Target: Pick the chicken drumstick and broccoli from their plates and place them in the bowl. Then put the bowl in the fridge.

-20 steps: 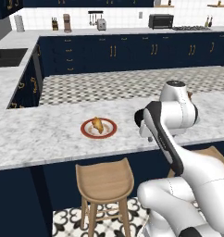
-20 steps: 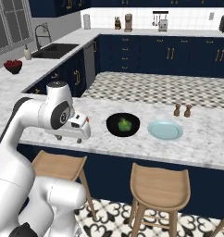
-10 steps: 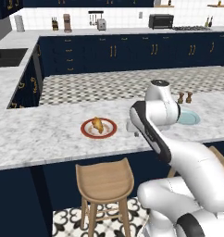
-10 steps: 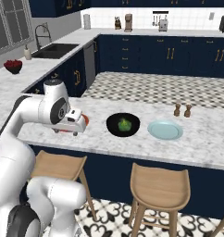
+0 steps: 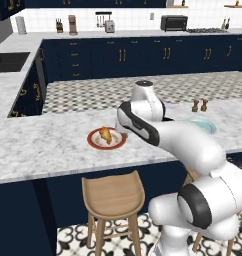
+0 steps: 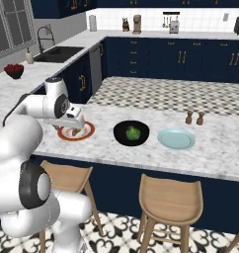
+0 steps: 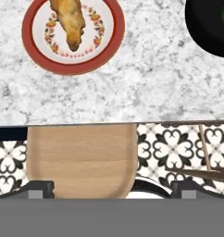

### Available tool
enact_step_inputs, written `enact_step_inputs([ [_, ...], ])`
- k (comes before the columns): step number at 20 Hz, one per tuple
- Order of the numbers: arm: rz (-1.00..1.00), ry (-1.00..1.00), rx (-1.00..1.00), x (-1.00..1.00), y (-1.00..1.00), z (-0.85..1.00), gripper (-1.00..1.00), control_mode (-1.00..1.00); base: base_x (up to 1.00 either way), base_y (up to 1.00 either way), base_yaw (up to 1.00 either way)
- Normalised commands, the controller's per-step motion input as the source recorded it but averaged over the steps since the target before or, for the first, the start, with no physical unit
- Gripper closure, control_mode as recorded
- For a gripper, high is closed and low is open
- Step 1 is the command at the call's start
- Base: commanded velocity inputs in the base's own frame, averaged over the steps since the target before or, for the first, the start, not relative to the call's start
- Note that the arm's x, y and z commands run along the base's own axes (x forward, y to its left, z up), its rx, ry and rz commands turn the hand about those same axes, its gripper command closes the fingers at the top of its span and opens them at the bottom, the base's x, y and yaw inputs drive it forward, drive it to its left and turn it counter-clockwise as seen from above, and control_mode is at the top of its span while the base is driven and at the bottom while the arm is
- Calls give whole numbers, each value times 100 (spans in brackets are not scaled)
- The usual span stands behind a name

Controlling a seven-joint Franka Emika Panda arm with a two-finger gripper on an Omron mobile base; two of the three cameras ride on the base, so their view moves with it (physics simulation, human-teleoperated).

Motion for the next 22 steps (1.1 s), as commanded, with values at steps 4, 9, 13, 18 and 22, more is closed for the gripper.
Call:
enact_step_inputs([
  [4, 0, 9, 0, 46, 23, -12, -100, -100, 0, 0, 0],
  [9, 0, 1, 0, 39, 22, -25, -100, -100, 0, 0, 0],
  [13, 0, 0, 0, 52, 26, -44, -100, -100, 0, 0, 0],
  [18, 0, -5, 1, 60, 13, -56, -100, -100, 0, 0, 0],
  [22, 0, -1, 1, 71, 9, -28, -100, -100, 0, 0, 0],
])
